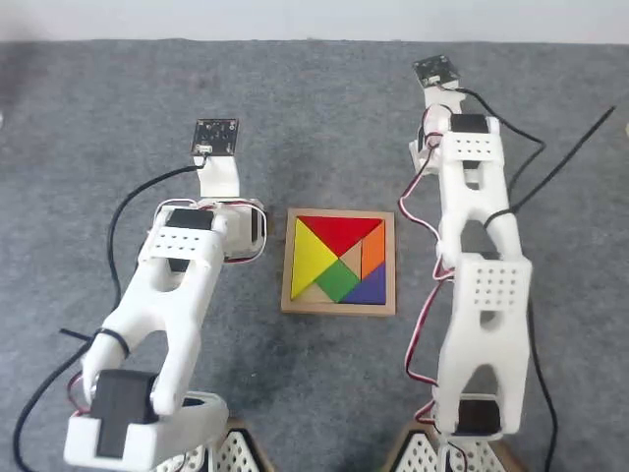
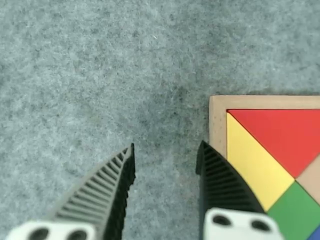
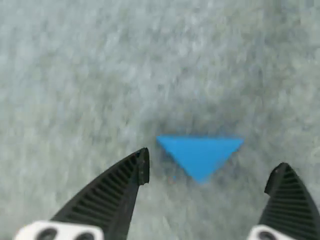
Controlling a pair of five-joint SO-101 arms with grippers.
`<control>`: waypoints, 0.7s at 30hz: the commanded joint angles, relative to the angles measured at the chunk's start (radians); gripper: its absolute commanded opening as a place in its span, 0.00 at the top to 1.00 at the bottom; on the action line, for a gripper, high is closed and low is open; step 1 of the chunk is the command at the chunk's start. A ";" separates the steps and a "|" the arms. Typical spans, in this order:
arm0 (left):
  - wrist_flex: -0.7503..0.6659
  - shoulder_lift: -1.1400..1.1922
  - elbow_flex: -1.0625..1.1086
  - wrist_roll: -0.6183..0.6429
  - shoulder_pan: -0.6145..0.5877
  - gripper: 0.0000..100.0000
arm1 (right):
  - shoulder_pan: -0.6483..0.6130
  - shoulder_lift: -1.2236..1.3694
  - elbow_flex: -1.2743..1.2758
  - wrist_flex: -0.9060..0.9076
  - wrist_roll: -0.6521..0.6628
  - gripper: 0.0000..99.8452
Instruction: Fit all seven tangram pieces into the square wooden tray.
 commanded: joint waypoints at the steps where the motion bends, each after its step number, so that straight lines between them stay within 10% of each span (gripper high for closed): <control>1: -0.014 -0.043 -0.022 -0.008 0.002 0.80 | 0.018 0.070 -0.242 -0.001 -0.186 0.62; 11: -0.014 -0.043 -0.022 -0.008 0.000 0.80 | 0.047 0.306 -0.517 0.102 -0.431 0.63; 21: -0.014 -0.043 -0.022 -0.008 -0.003 0.80 | 0.058 0.311 -0.663 0.504 -0.431 0.98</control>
